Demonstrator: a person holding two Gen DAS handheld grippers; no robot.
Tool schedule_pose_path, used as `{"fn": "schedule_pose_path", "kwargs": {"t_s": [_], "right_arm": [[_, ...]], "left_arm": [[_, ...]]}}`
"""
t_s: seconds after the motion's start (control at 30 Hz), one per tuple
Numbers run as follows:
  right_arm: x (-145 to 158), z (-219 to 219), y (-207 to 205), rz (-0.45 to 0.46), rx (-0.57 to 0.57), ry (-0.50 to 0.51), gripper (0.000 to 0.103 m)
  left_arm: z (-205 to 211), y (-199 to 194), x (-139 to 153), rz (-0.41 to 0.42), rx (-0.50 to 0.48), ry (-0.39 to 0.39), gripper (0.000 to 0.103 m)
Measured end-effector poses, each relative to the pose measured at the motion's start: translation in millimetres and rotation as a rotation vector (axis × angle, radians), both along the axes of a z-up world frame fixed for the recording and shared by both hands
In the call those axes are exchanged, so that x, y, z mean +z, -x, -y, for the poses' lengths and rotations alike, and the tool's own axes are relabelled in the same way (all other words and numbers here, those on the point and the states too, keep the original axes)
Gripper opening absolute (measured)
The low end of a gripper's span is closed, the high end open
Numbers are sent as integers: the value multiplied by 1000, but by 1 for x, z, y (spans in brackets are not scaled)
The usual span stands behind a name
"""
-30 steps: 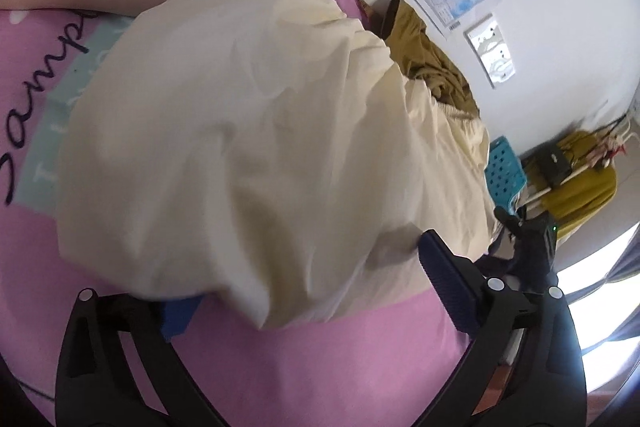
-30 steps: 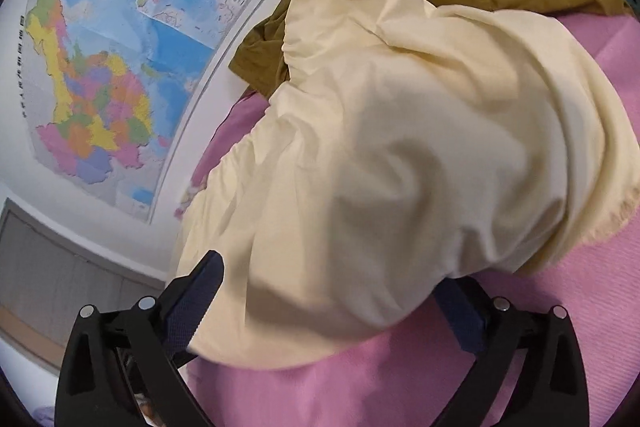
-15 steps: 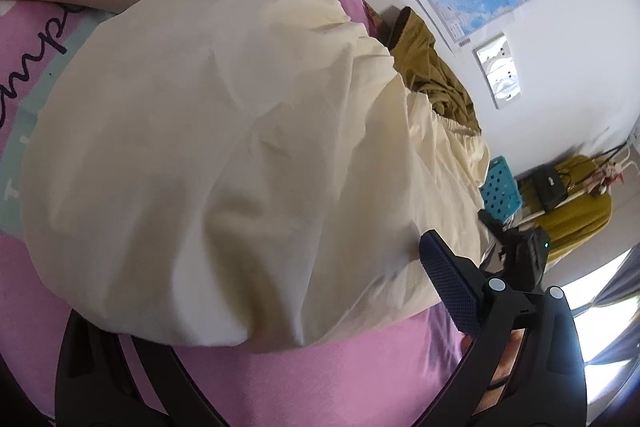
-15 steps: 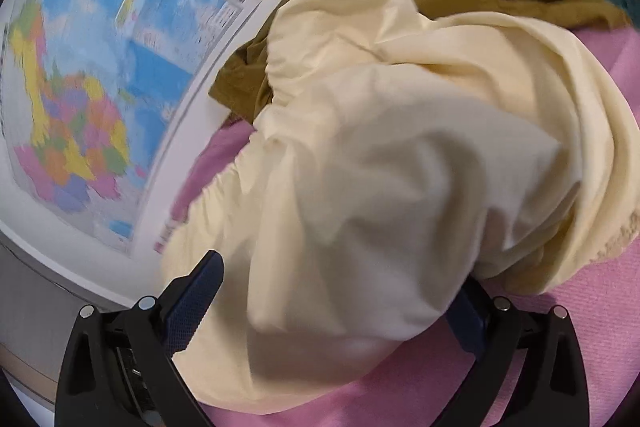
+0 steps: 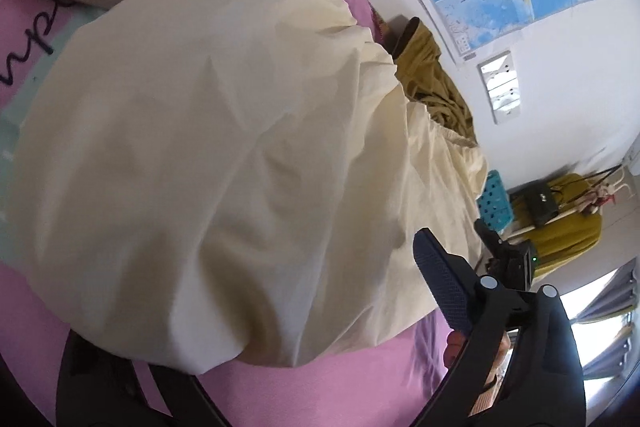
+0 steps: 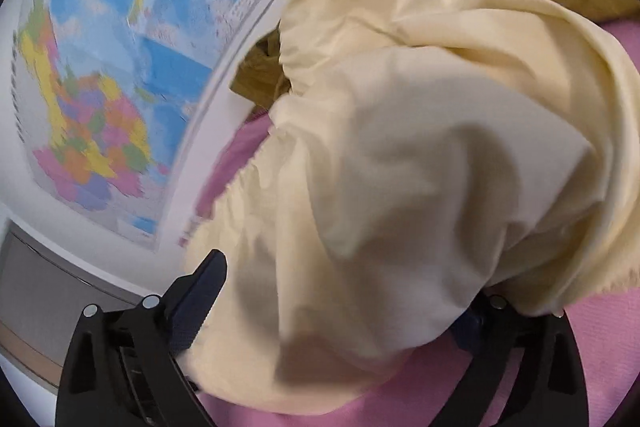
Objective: Fold large clothes
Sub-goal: 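Grasp the shirt bundle edges with both grippers and lift it up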
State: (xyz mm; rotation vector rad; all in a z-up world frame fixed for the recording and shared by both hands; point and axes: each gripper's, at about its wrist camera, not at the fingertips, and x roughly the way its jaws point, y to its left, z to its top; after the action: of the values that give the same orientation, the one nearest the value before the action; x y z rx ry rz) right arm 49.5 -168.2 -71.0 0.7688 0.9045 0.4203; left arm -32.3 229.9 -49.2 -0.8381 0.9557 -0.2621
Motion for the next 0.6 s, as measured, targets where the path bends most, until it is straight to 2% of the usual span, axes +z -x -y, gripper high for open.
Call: {"fn": "schedule_pose_path", "kwargs": {"t_s": [0.03,0.07,0.1,0.17,0.2,0.23,0.33,0.6], "right_arm": [[-2,-1,-1,-2,-8,30,76],[-4,1,-2,-7,-5,33,56],[-8,5,-3,-9,7,4,47],[-10,12,-1,-4,31,-39,37],[-8,13,1,14,47,-40,32],[-1,12,3,41,65,-28,30],[23,8,11,120,104,-18,23],[115,-14,22,351,172,24,19]], "left_arm": [[2,-1,1,1,-3,-14,90],[3,-2,1,-3,1,-37,78],[3,-3,1,-10,0,-60,72],[0,-5,-2,-18,-12,-11,52],[0,-5,0,-14,-17,-4,47],[1,-6,3,-5,-26,-20,39],[5,-5,22,37,-48,-67,31],[-1,-4,96,200,-95,-152,26]]}}
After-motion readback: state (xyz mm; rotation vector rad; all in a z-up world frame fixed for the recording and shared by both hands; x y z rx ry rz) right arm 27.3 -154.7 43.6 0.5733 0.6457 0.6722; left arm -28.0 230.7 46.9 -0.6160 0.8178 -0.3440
